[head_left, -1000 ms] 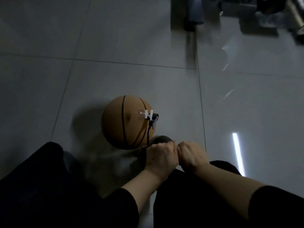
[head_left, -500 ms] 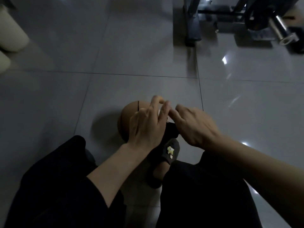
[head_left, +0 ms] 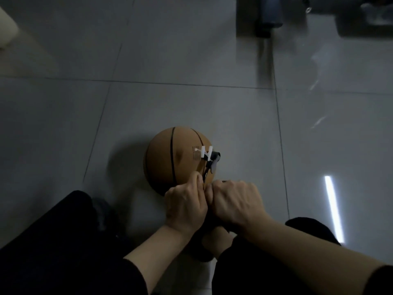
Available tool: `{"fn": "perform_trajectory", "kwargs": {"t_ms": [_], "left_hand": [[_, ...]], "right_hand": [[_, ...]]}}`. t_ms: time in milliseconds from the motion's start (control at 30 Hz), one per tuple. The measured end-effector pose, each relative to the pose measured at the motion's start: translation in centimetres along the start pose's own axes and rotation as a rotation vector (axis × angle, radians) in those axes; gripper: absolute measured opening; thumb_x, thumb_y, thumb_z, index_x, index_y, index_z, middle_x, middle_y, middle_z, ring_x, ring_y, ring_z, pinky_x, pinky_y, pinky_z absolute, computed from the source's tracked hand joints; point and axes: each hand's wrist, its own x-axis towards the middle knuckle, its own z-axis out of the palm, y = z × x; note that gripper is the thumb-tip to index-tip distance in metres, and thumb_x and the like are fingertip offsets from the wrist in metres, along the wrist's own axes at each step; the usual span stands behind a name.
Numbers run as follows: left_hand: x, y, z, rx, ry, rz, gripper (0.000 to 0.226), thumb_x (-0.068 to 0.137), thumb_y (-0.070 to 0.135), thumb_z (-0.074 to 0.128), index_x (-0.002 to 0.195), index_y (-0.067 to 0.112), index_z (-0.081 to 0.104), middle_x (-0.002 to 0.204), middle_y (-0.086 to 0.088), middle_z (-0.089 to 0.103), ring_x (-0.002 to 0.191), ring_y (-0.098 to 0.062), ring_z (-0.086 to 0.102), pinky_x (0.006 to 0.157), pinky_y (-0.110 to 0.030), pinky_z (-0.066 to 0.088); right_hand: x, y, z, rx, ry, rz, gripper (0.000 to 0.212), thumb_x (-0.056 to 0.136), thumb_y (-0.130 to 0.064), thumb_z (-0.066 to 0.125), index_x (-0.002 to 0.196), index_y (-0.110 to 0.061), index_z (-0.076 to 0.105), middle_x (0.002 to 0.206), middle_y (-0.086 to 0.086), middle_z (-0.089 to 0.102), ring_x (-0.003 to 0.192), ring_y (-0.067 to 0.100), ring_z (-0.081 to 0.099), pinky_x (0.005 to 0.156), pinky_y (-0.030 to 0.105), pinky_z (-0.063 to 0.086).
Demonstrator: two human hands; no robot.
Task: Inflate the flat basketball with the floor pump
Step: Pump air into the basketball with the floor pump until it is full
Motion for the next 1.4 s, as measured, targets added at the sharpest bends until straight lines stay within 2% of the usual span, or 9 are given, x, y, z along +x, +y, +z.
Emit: {"fn": "perform_trajectory", "kwargs": {"t_ms": [200, 300, 400, 500, 667, 800, 1033, 1233, 1400], "left_hand": [[-0.4, -1.6, 0.0, 0.015, -0.02, -0.071, 0.03, 0.094, 0.029, 0.033, 0.071, 0.015, 0.048, 0.048, -0.001, 0.05, 0.04, -0.022, 0.052, 0.037, -0.031, 0.04], [-0.9, 0.8, -0.5, 0.075, -0.071, -0.037, 0.035, 0.094, 0.027, 0.027, 0.074, 0.012, 0.052, 0.051, -0.007, 0.057, 0.043, -0.028, 0.057, 0.041, -0.025, 0.033], [-1.1, 3.8, -1.2, 0.145, -0.212, 0.014, 0.038, 0.098, 0.029, 0.022, 0.089, 0.011, 0.054, 0.075, -0.012, 0.066, 0.069, -0.031, 0.064, 0.054, -0.028, 0.036], [-1.9, 5.8, -3.2, 0.12, -0.258, 0.006, 0.03, 0.1, 0.028, 0.027, 0.1, 0.012, 0.053, 0.088, -0.013, 0.065, 0.083, -0.032, 0.062, 0.06, -0.03, 0.032], [-0.7, 10.2, -9.8, 0.055, -0.073, 0.118, 0.022, 0.099, 0.026, 0.034, 0.098, 0.012, 0.051, 0.078, -0.006, 0.061, 0.07, -0.023, 0.057, 0.057, -0.03, 0.036], [1.1, 13.1, -13.8, 0.065, -0.03, 0.186, 0.016, 0.099, 0.026, 0.036, 0.095, 0.017, 0.048, 0.066, 0.005, 0.047, 0.057, -0.014, 0.041, 0.045, -0.023, 0.02], [-0.9, 9.5, -8.1, 0.058, -0.029, 0.047, 0.022, 0.096, 0.017, 0.035, 0.092, 0.013, 0.056, 0.078, -0.012, 0.066, 0.075, -0.034, 0.062, 0.058, -0.029, 0.029], [0.0, 5.8, -3.4, -0.001, -0.063, 0.019, 0.028, 0.093, 0.02, 0.027, 0.085, 0.013, 0.053, 0.059, -0.007, 0.06, 0.055, -0.029, 0.061, 0.047, -0.027, 0.037], [0.7, 1.2, -1.1, -0.014, -0.034, -0.039, 0.027, 0.092, 0.02, 0.027, 0.08, 0.011, 0.049, 0.051, 0.001, 0.046, 0.047, -0.028, 0.055, 0.042, -0.031, 0.041]], "right_hand": [[1.5, -1.1, 1.3, 0.014, -0.052, -0.048, 0.05, 0.098, -0.046, 0.014, 0.064, -0.022, 0.04, 0.059, -0.003, 0.045, 0.047, 0.012, 0.034, 0.046, 0.026, 0.021], [-0.7, -0.3, 1.0, -0.014, 0.017, -0.005, 0.057, 0.09, -0.048, 0.007, 0.075, -0.02, 0.054, 0.081, 0.003, 0.065, 0.062, 0.021, 0.054, 0.049, 0.029, 0.021], [-3.6, 0.6, 0.6, 0.012, 0.018, 0.099, 0.041, 0.098, -0.041, 0.028, 0.068, -0.023, 0.049, 0.096, 0.005, 0.068, 0.087, 0.03, 0.062, 0.06, 0.03, 0.031], [-5.8, 0.1, -0.9, 0.12, -0.019, 0.171, 0.047, 0.1, -0.046, 0.025, 0.073, -0.019, 0.053, 0.09, 0.008, 0.065, 0.086, 0.029, 0.062, 0.067, 0.034, 0.042], [-8.9, -1.4, -8.1, 0.138, 0.1, 0.107, 0.054, 0.101, -0.048, 0.02, 0.076, -0.013, 0.054, 0.084, 0.012, 0.063, 0.078, 0.031, 0.06, 0.072, 0.039, 0.05], [-9.8, -1.7, -13.2, 0.161, 0.126, 0.081, 0.048, 0.1, -0.042, 0.023, 0.073, -0.013, 0.05, 0.077, 0.013, 0.058, 0.069, 0.029, 0.056, 0.068, 0.043, 0.05], [-8.5, -1.9, -6.7, 0.023, 0.194, 0.193, 0.049, 0.098, -0.041, 0.025, 0.059, -0.017, 0.043, 0.058, 0.0, 0.044, 0.049, 0.016, 0.038, 0.046, 0.029, 0.024], [-4.2, -0.1, -3.1, 0.056, 0.103, 0.184, 0.049, 0.098, -0.039, 0.028, 0.056, -0.016, 0.042, 0.057, 0.0, 0.042, 0.055, 0.022, 0.047, 0.049, 0.029, 0.028], [0.1, -0.6, -1.0, 0.048, 0.019, 0.092, 0.051, 0.099, -0.04, 0.023, 0.055, -0.016, 0.037, 0.055, -0.001, 0.04, 0.047, 0.015, 0.035, 0.047, 0.028, 0.02]]}}
